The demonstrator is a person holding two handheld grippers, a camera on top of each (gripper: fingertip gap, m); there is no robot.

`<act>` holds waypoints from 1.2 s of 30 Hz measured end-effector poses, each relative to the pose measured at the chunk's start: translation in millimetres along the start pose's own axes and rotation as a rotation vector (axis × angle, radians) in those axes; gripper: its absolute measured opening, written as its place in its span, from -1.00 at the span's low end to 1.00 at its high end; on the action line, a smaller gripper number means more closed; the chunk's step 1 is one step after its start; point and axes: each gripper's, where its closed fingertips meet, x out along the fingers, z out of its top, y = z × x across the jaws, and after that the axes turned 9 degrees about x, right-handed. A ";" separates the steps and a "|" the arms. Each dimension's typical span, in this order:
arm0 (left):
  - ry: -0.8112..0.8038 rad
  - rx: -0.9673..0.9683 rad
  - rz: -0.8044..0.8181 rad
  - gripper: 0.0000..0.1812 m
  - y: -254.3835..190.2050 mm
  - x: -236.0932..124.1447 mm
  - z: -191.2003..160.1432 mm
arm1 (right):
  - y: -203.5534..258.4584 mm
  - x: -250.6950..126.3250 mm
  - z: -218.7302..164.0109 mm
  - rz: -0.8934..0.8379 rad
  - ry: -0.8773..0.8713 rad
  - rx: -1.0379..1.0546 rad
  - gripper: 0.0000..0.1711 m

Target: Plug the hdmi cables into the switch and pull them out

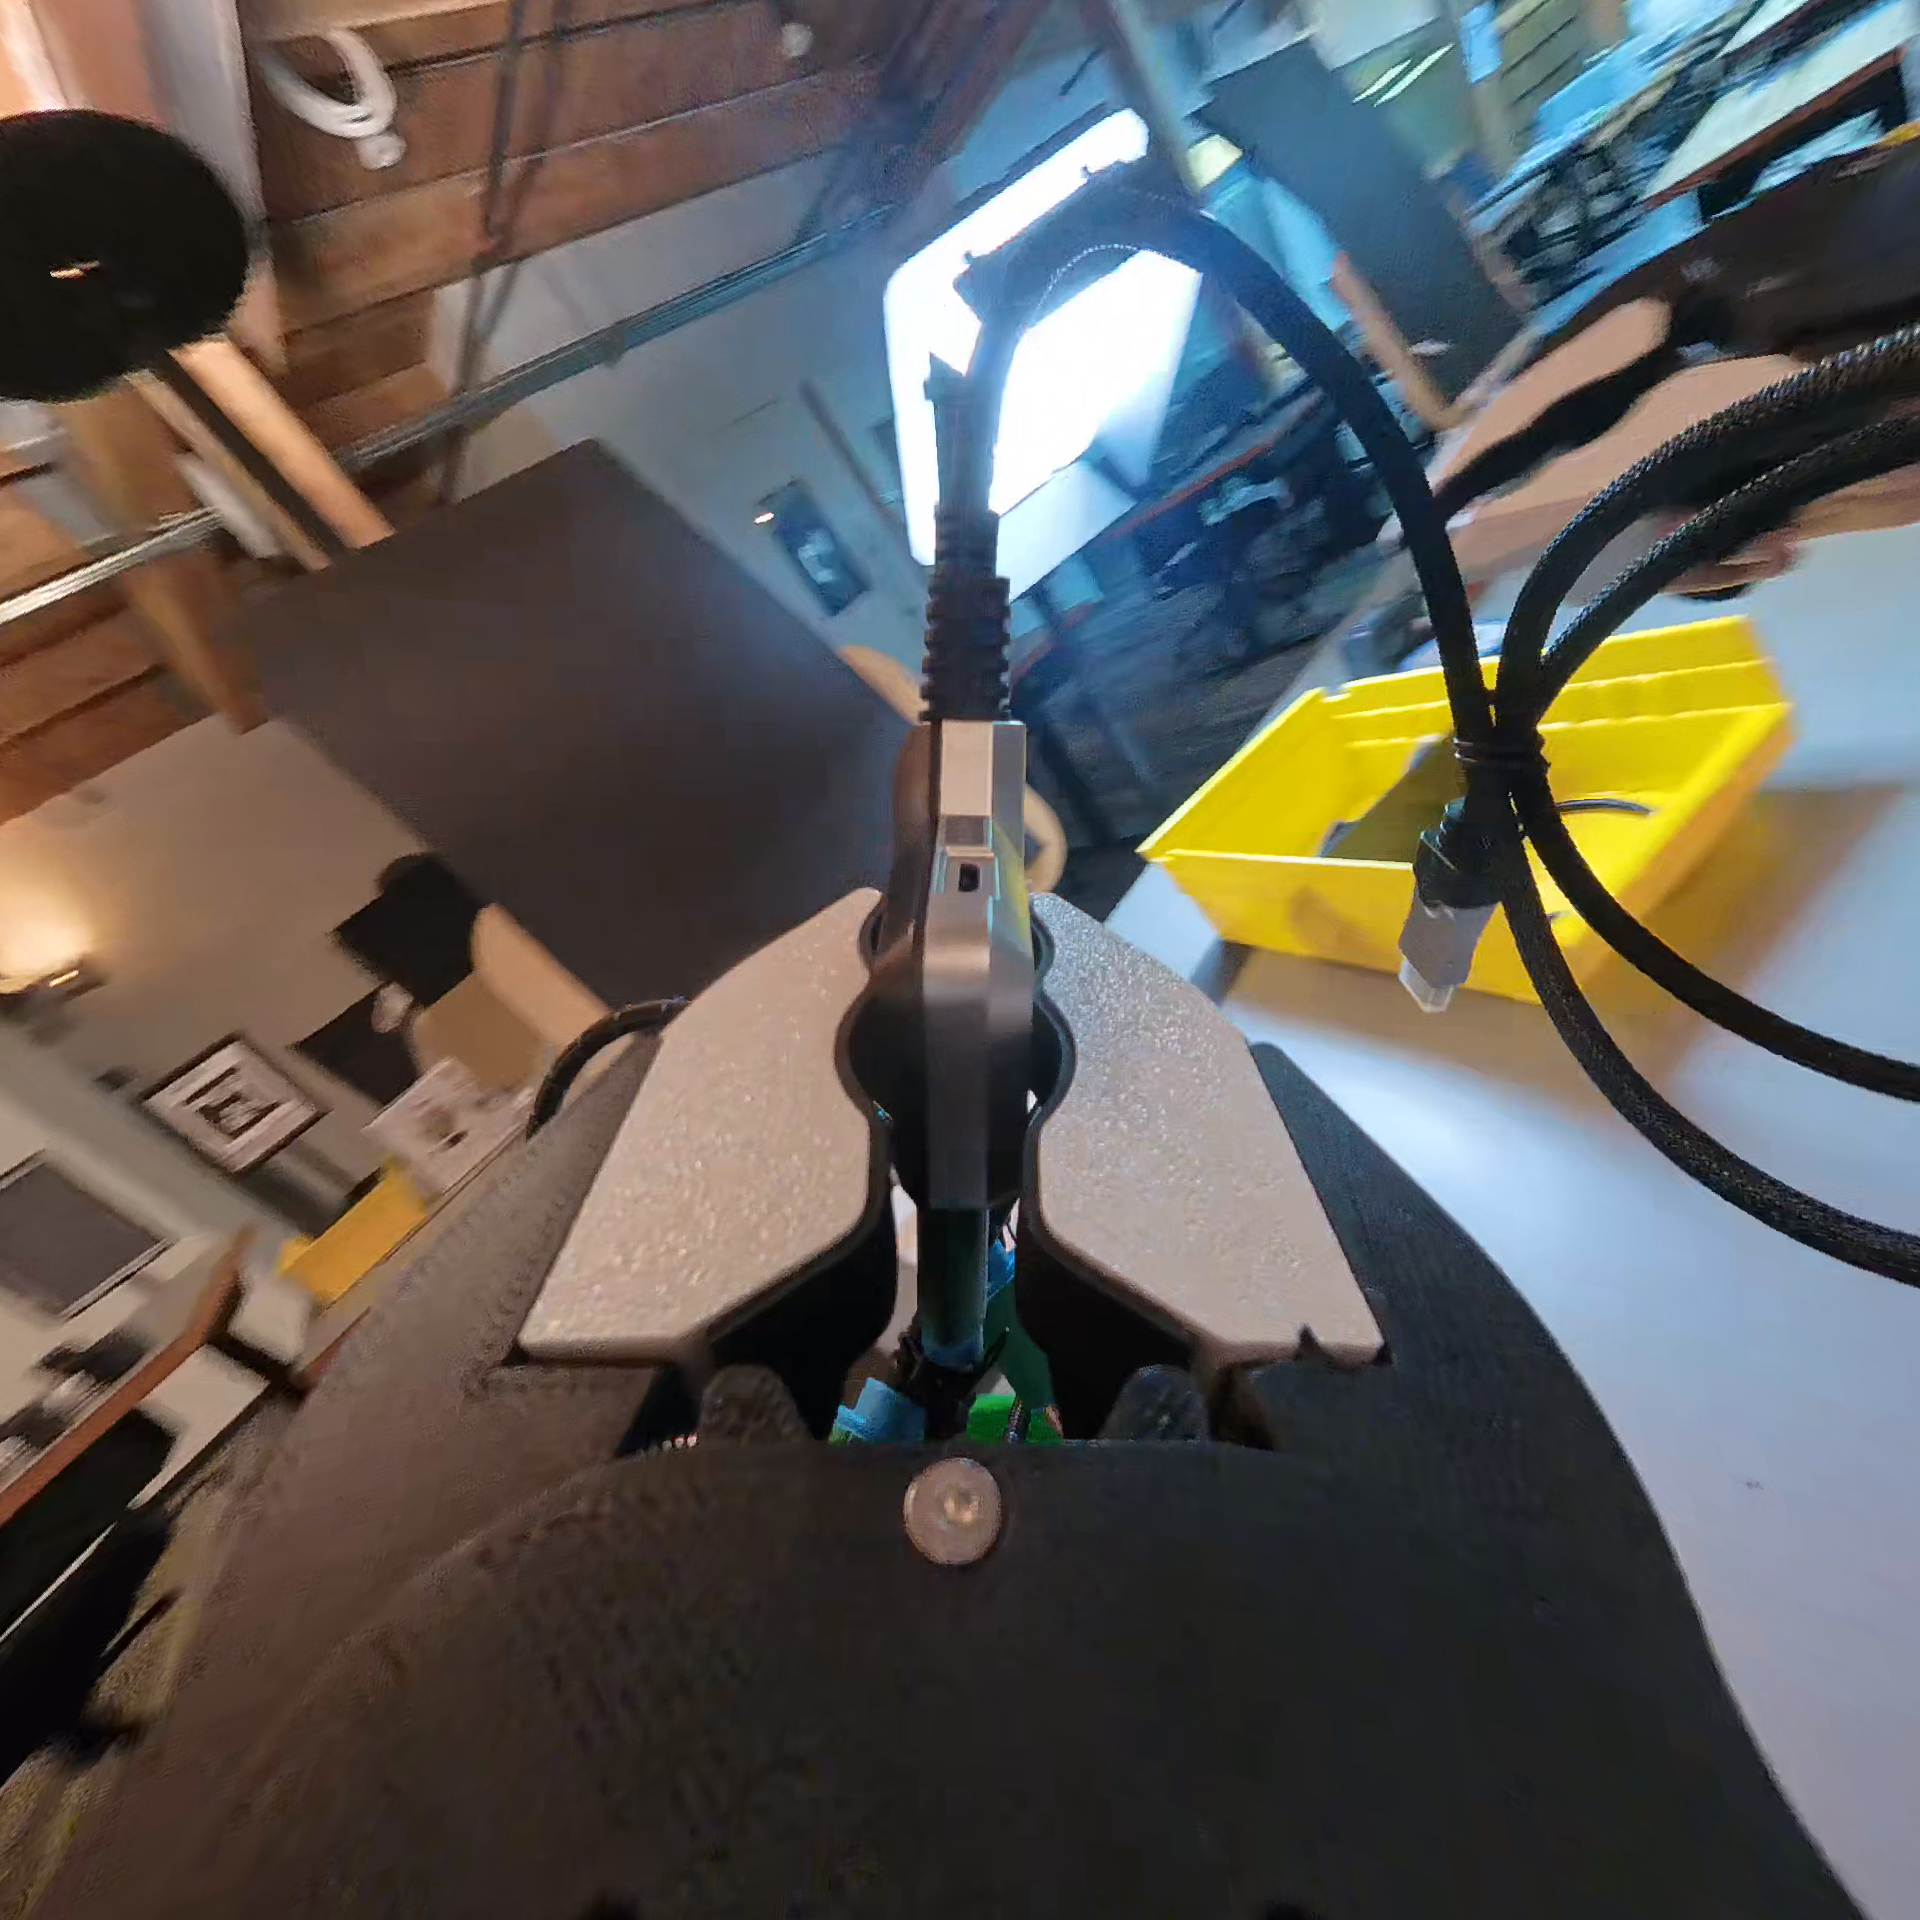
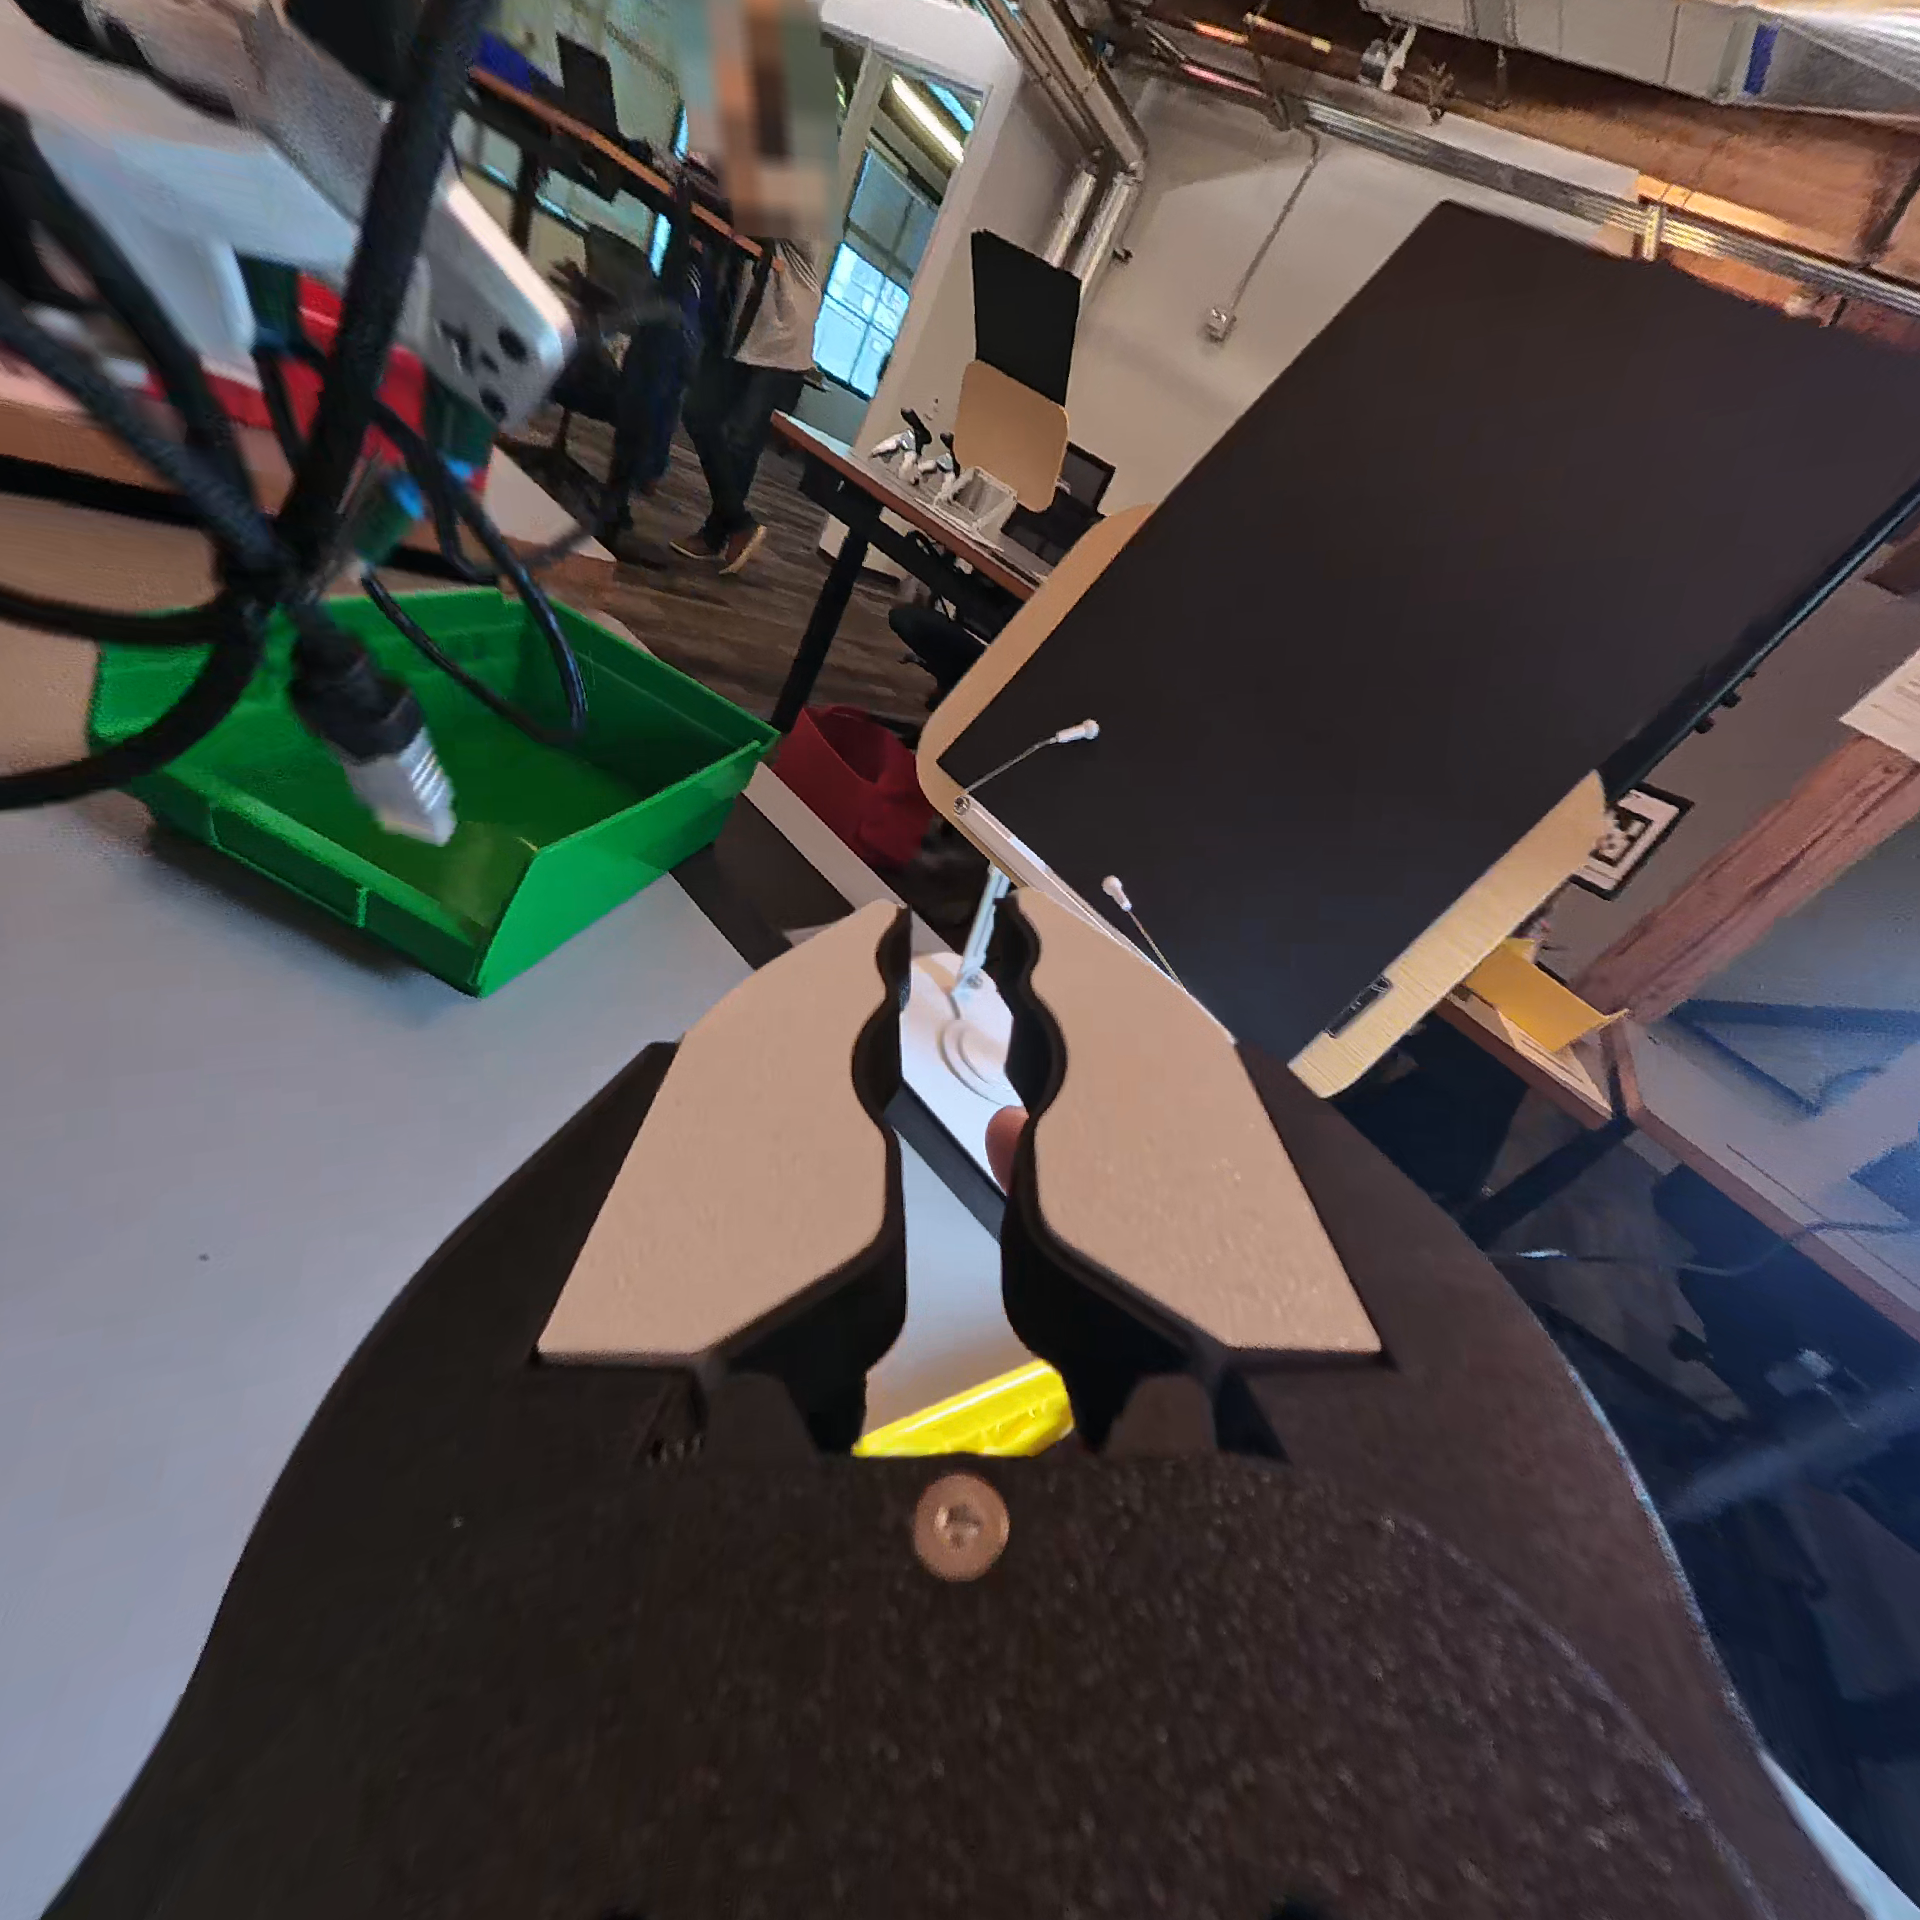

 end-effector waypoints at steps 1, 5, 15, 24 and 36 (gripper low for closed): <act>-0.033 -0.001 -0.056 -0.75 -13.0 5.7 5.8 | 1.1 -2.1 3.2 0.018 -0.019 0.012 -0.82; -0.210 -0.106 -0.254 -0.75 -62.2 26.0 33.4 | 24.7 -7.5 8.8 0.170 -0.061 0.012 -0.79; -0.506 -0.375 -0.473 -0.75 -117.4 43.7 66.1 | 91.9 -11.7 24.6 0.409 -0.190 -0.065 -1.00; -0.572 -0.416 -0.509 -0.75 -129.4 44.9 70.9 | 113.2 -2.7 14.8 0.488 -0.131 -0.005 -0.64; -0.039 0.009 -0.350 -0.66 -102.6 51.4 10.6 | 46.0 6.2 -38.5 0.004 0.332 -0.604 -0.77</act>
